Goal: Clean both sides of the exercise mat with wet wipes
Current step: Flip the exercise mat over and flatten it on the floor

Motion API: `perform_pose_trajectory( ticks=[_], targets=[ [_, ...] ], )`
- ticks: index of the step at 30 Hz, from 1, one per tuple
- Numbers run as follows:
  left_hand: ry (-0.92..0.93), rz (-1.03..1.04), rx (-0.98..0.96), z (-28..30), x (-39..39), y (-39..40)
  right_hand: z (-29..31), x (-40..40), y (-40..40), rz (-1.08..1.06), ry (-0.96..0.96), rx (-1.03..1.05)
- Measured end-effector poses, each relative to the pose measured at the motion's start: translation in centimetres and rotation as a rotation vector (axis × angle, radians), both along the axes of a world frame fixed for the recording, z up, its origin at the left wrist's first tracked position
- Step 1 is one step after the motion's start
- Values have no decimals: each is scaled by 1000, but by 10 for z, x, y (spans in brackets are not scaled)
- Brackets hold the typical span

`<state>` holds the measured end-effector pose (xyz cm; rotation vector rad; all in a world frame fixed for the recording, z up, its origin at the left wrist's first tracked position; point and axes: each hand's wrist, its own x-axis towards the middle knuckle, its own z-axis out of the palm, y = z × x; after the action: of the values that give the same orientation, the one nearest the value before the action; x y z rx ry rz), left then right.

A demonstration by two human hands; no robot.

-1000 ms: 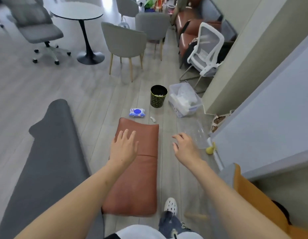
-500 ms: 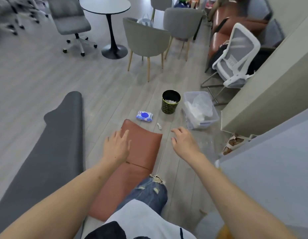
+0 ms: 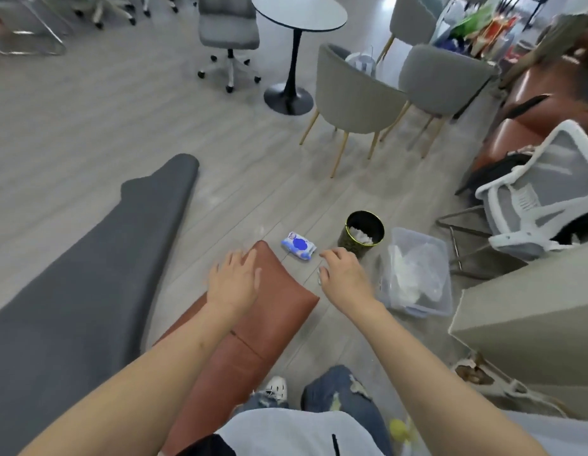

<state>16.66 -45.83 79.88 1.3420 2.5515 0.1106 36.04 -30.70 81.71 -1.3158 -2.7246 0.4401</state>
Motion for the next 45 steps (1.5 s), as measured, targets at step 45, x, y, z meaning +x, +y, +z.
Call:
perform_pose_trajectory(
  ticks=[45],
  targets=[
    [140,849,-53,-599,-316,-54,-626,-505,84,874,142,-22]
  ],
)
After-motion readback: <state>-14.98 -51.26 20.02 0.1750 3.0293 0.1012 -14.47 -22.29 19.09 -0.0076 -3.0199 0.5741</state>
